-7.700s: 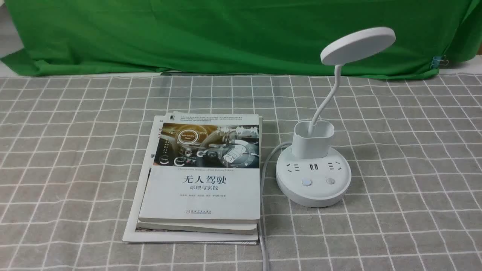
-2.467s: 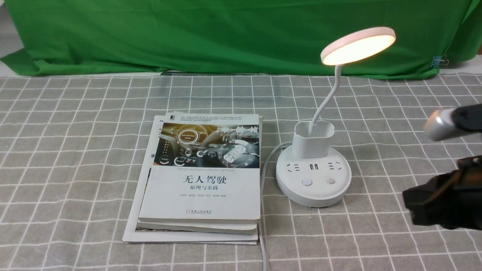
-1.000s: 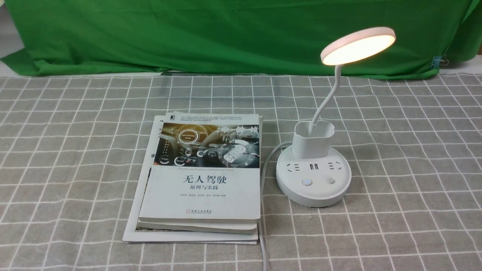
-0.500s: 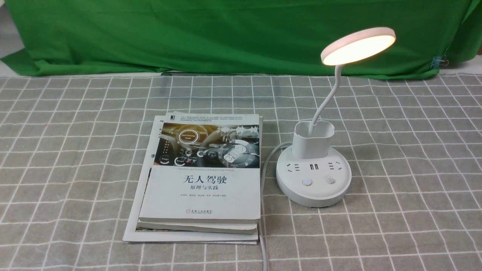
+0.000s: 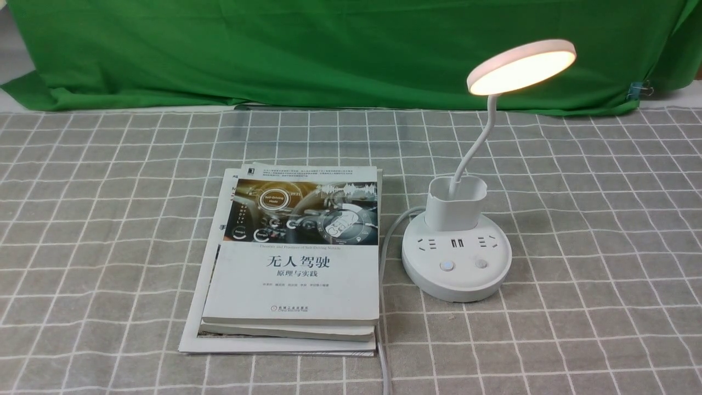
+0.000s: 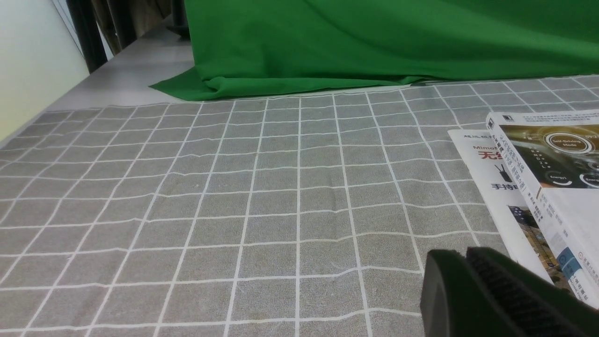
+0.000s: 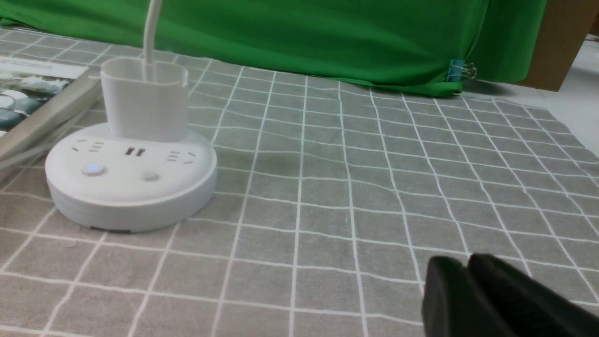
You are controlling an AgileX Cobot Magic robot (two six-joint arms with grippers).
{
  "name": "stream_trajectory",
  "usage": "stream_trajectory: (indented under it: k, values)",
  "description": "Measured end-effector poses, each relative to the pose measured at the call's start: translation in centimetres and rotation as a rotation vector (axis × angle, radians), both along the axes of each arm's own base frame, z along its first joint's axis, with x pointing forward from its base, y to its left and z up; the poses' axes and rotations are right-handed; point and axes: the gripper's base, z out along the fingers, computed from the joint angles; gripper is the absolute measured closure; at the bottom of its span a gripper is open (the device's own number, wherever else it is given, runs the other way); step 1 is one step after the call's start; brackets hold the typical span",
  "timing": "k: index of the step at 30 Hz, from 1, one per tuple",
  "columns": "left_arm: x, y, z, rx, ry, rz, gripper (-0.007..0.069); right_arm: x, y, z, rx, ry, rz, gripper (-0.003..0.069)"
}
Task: Turn on the desk lamp on the grey coffee tablecloth with your hand.
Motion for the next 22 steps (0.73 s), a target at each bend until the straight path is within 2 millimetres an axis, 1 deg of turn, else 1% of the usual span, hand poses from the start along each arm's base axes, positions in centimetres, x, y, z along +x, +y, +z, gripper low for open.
stream_trajectory:
  k: [15, 22]
  values:
    - [0.00, 0.00, 0.00, 0.000, 0.000, 0.000, 0.0606, 0.00, 0.00, 0.00, 0.001, 0.000, -0.001, 0.0519]
    - [0.00, 0.00, 0.00, -0.001, 0.000, 0.000, 0.0606, 0.00, 0.00, 0.00, 0.001, 0.000, -0.001, 0.0517]
